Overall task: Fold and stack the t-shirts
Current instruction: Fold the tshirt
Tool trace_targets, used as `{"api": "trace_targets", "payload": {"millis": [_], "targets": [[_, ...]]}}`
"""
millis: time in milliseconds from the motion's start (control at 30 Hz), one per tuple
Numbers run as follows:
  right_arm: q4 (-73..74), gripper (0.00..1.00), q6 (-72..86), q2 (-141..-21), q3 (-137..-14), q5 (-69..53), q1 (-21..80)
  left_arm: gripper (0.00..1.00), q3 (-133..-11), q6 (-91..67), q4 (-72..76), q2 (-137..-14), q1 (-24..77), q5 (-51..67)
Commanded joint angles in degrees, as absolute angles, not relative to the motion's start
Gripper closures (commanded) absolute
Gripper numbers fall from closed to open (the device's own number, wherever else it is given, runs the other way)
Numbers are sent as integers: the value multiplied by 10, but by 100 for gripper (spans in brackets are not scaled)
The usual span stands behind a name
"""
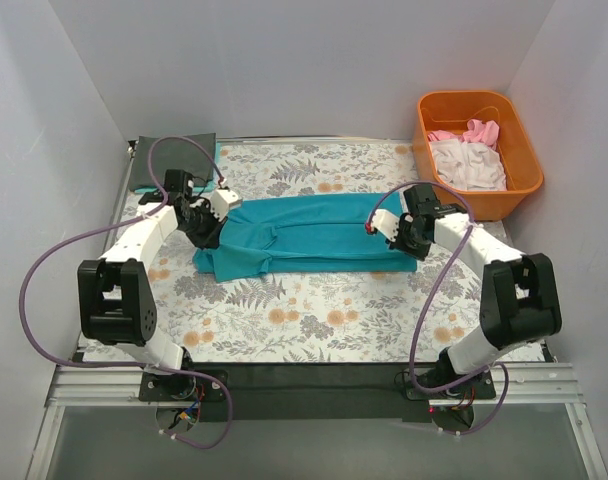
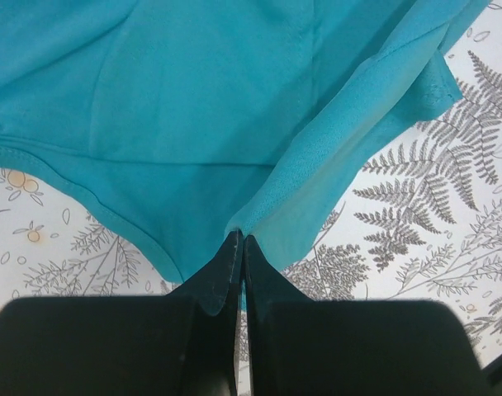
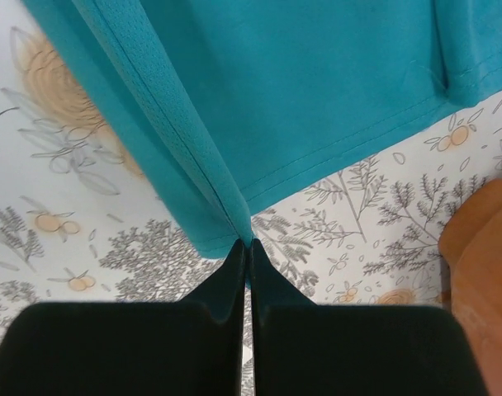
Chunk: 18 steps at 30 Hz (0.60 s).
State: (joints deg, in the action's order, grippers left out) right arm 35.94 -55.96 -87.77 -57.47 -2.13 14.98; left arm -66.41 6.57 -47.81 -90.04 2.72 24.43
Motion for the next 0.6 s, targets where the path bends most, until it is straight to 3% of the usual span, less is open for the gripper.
{"api": "trace_targets", "payload": {"millis": [0,567], "targets": [[353,99,-581,-913,-627,-18,140,100,-694,62,-459,-915,22,245],[345,99,-588,-1024,-721,-19,131,100,-747,45,-423,-999,13,250]]}}
